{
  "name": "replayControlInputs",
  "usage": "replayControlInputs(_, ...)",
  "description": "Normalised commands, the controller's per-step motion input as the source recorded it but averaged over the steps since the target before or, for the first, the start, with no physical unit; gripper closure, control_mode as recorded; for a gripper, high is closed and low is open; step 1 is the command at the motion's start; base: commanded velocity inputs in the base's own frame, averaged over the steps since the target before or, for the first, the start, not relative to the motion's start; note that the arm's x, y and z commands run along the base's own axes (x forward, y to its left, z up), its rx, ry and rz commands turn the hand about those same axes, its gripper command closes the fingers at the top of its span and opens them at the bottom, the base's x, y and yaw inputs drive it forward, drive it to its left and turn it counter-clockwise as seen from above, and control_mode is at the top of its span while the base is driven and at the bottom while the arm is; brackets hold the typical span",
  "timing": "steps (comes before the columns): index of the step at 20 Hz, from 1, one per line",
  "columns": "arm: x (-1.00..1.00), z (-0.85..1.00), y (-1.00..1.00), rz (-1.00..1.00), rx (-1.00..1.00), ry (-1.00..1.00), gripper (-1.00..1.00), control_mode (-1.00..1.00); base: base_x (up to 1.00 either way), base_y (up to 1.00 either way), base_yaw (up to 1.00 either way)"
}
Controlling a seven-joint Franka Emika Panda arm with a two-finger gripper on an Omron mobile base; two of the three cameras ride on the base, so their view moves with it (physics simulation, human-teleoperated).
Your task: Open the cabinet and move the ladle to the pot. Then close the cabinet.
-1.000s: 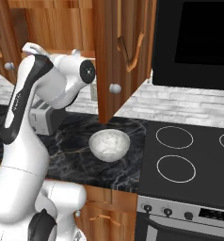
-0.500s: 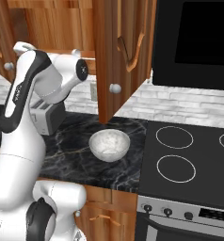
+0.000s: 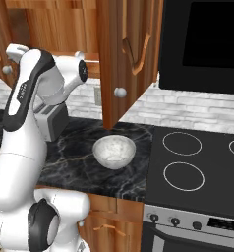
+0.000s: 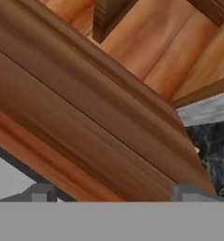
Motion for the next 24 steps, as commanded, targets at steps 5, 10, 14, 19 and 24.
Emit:
replayControlInputs(5, 0.00, 0.00, 0.23, 0.19, 0.06, -0.04, -1.00, -1.00, 0.00, 0.00, 0.00)
replayControlInputs(10, 0.00, 0.00, 0.44, 0.20, 0.02, -0.03, -1.00, -1.00, 0.00, 0.00, 0.00)
replayControlInputs(14, -0.02, 0.00, 0.59, 0.18, 0.00, -0.02, -1.00, -1.00, 0.00, 0.00, 0.00)
replayControlInputs(19, -0.11, 0.00, 0.56, 0.16, 0.00, -0.01, -1.00, -1.00, 0.00, 0.00, 0.00)
replayControlInputs(24, -0.14, 0.00, 0.54, 0.14, 0.00, -0.02, -1.00, -1.00, 0.00, 0.00, 0.00)
